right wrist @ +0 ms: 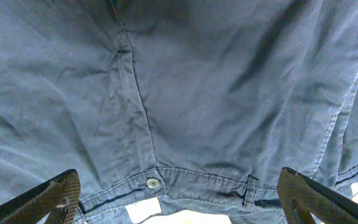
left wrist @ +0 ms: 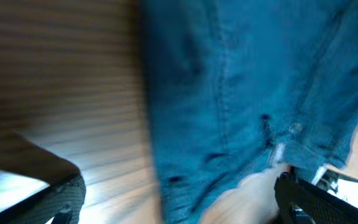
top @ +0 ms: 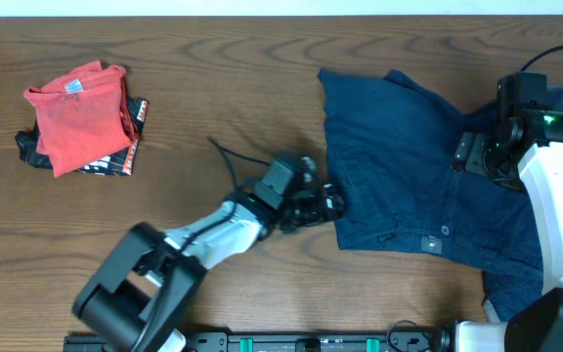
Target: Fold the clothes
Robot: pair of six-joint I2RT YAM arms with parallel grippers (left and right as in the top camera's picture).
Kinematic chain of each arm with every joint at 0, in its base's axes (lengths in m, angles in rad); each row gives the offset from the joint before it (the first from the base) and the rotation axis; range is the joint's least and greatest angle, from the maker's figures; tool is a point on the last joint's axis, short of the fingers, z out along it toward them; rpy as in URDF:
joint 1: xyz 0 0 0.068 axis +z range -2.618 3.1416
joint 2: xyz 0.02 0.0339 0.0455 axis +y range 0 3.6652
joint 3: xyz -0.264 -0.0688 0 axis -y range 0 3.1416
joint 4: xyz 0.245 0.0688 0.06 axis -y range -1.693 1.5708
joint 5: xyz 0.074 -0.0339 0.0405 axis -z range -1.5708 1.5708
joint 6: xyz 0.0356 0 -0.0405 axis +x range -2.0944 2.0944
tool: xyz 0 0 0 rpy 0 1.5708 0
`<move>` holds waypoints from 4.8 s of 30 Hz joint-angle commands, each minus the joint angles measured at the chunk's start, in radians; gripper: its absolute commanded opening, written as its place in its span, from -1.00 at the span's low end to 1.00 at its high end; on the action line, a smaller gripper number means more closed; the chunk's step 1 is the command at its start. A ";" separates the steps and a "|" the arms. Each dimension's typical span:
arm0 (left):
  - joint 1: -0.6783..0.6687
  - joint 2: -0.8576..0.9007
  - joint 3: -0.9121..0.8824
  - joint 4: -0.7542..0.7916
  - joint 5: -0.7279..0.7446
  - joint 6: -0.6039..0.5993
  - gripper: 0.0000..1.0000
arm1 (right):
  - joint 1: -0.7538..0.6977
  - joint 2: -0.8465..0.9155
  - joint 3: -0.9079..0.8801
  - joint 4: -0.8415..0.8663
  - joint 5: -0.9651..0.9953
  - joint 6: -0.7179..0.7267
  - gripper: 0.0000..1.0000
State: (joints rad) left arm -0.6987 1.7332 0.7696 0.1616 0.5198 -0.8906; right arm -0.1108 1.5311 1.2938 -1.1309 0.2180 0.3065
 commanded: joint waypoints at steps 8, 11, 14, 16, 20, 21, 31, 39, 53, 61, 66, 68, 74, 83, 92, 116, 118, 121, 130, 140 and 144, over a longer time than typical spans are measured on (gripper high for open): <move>-0.126 0.087 -0.005 0.090 -0.015 -0.091 -0.48 | -0.011 -0.011 0.009 -0.010 0.010 0.014 0.99; -0.111 0.086 -0.006 0.069 -0.014 -0.084 -0.87 | -0.012 -0.011 0.009 -0.011 0.010 0.014 0.99; -0.064 0.073 -0.005 -0.006 -0.014 -0.024 -0.88 | -0.020 -0.011 0.010 -0.015 0.011 0.011 0.99; -0.003 0.045 -0.005 -0.096 -0.014 0.036 -0.88 | -0.031 -0.011 0.009 -0.019 0.010 0.006 0.99; 0.214 -0.078 0.006 -0.284 -0.015 0.254 -0.88 | -0.053 -0.011 0.010 -0.025 0.008 0.000 0.99; 0.279 -0.114 0.016 -0.316 -0.015 0.296 -0.88 | -0.053 -0.011 0.010 -0.026 0.006 -0.001 0.98; 0.836 -0.344 0.113 -0.394 0.080 0.340 0.96 | -0.052 -0.010 0.009 -0.025 -0.097 -0.034 0.98; 0.787 -0.340 0.102 -0.913 0.120 0.341 0.96 | -0.052 -0.010 0.005 -0.044 -0.216 -0.114 0.99; 0.352 -0.338 -0.143 -0.706 0.085 -0.082 0.97 | -0.052 -0.010 -0.045 -0.024 -0.219 -0.113 0.99; 0.107 -0.315 -0.247 -0.481 -0.037 -0.304 0.00 | -0.052 -0.010 -0.045 -0.022 -0.219 -0.113 0.99; 0.151 -0.319 -0.246 -0.537 -0.102 -0.204 -0.88 | -0.052 -0.010 -0.045 -0.025 -0.219 -0.113 0.99; 0.237 -0.332 -0.246 -0.601 -0.103 -0.157 -0.88 | -0.052 -0.010 -0.046 -0.027 -0.219 -0.113 0.98; 0.609 -0.383 -0.211 -0.698 -0.095 0.098 -0.88 | -0.051 -0.010 -0.046 -0.050 -0.294 -0.113 0.99; 0.772 -0.401 -0.195 -0.889 0.105 0.176 0.93 | 0.028 -0.010 -0.064 -0.116 -0.479 -0.112 0.98; 0.677 -0.402 -0.238 -0.865 0.092 0.101 0.74 | 0.150 -0.010 -0.268 0.040 -0.486 0.119 0.99; 0.544 -0.563 -0.263 -0.909 -0.060 0.055 -0.88 | 0.157 -0.017 -0.566 0.459 -0.451 0.413 -0.98; 0.544 -0.622 -0.262 -0.945 -0.056 0.092 -0.88 | 0.145 -0.037 -0.552 0.454 -0.451 0.372 -0.98; 0.544 -0.726 -0.255 -0.999 -0.001 0.185 -0.88 | 0.109 -0.109 -0.487 0.395 -0.450 0.301 -0.98; 0.516 -1.009 -0.172 -1.143 0.135 0.224 -0.88 | -0.001 -0.347 -0.112 0.108 -0.437 0.084 -0.98; 0.442 -1.168 0.019 -1.155 -0.020 0.174 -0.88 | -0.004 -0.403 0.122 0.095 -0.298 -0.019 -0.98; 0.442 -1.150 0.020 -1.151 -0.180 0.135 -0.88 | 0.018 -0.363 0.122 0.236 -0.346 -0.102 -0.98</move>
State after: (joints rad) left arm -0.2600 0.5713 0.7906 -0.9623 0.5674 -0.7216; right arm -0.0700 1.1313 1.3846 -0.9737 -0.2356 0.3119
